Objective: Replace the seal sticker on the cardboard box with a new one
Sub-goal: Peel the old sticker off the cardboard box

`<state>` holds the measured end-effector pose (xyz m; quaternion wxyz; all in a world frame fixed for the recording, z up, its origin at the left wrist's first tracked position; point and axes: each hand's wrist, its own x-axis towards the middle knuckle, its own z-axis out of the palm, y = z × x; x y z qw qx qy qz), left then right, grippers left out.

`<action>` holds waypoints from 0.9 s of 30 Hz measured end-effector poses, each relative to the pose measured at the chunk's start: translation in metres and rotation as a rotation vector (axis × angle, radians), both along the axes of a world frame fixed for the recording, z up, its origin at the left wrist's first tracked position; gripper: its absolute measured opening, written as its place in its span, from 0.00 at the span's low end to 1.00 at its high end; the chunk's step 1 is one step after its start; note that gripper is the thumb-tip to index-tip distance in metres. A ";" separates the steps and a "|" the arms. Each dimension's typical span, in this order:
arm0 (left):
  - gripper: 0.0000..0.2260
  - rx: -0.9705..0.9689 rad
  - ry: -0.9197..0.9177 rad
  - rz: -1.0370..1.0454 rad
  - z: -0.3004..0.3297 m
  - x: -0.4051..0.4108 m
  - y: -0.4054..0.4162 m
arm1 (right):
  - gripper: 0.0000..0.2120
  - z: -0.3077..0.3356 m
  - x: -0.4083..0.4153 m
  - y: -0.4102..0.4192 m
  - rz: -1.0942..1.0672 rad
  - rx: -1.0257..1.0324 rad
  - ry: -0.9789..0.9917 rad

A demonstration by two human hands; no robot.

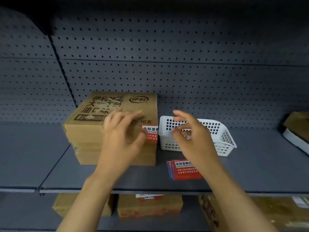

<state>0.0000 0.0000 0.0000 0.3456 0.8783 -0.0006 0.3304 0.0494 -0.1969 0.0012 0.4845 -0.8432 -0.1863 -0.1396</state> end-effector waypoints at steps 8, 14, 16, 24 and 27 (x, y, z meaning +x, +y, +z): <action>0.16 0.099 0.070 0.028 0.002 0.014 0.006 | 0.18 -0.007 0.025 0.016 0.143 -0.098 -0.175; 0.16 0.048 0.028 0.028 0.000 0.017 0.011 | 0.16 -0.006 0.031 0.035 0.111 -0.280 -0.343; 0.16 0.055 0.032 0.029 0.002 0.016 0.013 | 0.13 -0.006 0.032 0.037 0.107 -0.263 -0.375; 0.11 0.195 0.069 -0.004 0.001 0.020 0.020 | 0.09 -0.009 0.039 0.033 0.259 -0.135 -0.435; 0.11 0.235 0.092 -0.010 0.000 0.021 0.023 | 0.10 -0.006 0.044 0.029 0.355 -0.101 -0.390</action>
